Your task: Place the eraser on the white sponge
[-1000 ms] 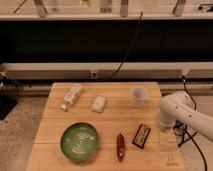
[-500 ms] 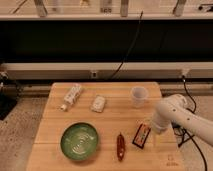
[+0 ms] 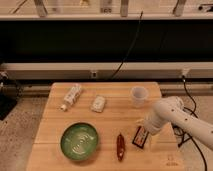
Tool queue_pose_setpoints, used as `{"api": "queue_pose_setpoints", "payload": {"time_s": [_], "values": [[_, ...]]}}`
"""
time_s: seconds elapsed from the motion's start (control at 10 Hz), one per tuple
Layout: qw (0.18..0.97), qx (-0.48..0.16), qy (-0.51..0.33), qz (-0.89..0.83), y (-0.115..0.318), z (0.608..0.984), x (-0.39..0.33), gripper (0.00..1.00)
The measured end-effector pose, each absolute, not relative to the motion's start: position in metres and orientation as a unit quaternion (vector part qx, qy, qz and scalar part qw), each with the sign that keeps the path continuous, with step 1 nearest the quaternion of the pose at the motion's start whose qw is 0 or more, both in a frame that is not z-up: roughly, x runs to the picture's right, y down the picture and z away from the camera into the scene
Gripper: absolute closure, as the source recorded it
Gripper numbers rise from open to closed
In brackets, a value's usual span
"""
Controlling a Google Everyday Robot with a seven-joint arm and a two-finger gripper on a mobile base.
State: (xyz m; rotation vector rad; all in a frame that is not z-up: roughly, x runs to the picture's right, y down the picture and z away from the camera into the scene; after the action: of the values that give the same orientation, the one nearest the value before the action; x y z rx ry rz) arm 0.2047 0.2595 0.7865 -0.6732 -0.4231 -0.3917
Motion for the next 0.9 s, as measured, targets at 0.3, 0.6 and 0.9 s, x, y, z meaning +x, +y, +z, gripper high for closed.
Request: {"api": "queue_pose_setpoints", "payload": {"time_s": [0.3, 0.6, 0.9], "values": [[0.899, -0.328, -0.2, -0.212, 0.2601, 0.7941, 0.2028, 0.2], [0.9, -0.317, -0.191, -0.228, 0.2539, 0.796, 0.2007, 0.41], [0.899, -0.315, -0.186, -0.24, 0.2516, 0.7976, 0.1993, 0.72]]}}
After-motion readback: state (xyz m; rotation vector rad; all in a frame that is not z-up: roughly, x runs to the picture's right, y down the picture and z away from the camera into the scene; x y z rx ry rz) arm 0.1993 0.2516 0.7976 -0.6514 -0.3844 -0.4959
